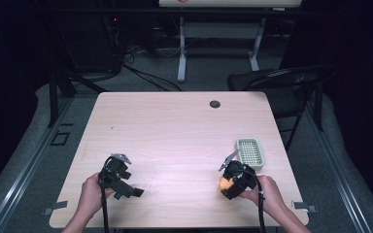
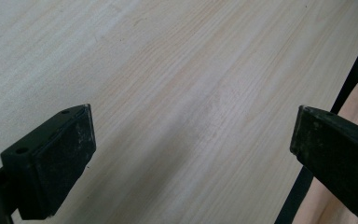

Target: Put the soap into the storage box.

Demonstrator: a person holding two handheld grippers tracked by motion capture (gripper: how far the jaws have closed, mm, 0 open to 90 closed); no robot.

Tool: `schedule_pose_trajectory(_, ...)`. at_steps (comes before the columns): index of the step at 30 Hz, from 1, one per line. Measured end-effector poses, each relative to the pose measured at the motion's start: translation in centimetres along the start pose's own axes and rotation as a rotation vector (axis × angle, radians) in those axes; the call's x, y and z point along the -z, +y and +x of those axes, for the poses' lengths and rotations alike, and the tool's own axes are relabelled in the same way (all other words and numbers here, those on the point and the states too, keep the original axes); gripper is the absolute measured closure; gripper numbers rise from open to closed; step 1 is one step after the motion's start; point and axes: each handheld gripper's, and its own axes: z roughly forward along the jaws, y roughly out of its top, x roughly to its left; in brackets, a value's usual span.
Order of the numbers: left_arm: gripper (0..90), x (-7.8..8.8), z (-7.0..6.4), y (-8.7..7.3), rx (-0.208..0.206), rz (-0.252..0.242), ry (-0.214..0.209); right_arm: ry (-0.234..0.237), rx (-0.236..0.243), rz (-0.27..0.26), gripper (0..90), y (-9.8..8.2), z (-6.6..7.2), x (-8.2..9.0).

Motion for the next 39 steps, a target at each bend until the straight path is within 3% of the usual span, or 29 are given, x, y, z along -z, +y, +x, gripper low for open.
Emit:
schedule_pose_trajectory(12, 0.3, 0.1, 0.0, 0.0, -0.011, 0.003, 0.002, -0.023, -0.011, 0.005, 26.7, -0.4, -0.8, 0.8)
schedule_pose_trajectory(14, 0.3, 0.1, -0.1, 0.0, -0.012, 0.002, 0.004, -0.016, -0.037, -0.022, 26.7, -0.6, -0.9, 0.8)
schedule_pose_trajectory(20, 0.3, 0.1, -0.1, 0.0, -0.015, 0.001, 0.004, -0.026, -0.039, -0.012, 26.7, -0.7, -1.5, 1.4)
schedule_pose_trajectory(23, 0.3, 0.1, -0.1, 0.0, -0.014, 0.001, 0.003, -0.019, -0.059, -0.036, 26.7, -0.9, -1.7, 1.4)
schedule_pose_trajectory(24, 0.2, 0.1, -0.1, 0.0, -0.015, 0.0, 0.001, -0.028, -0.051, -0.02, 26.7, -0.9, -1.8, 1.7)
schedule_pose_trajectory(39, 0.1, 0.3, -0.1, -0.2, -0.015, -0.021, -0.005, -0.046, -0.074, -0.041, 26.7, -0.9, -3.5, 2.4)
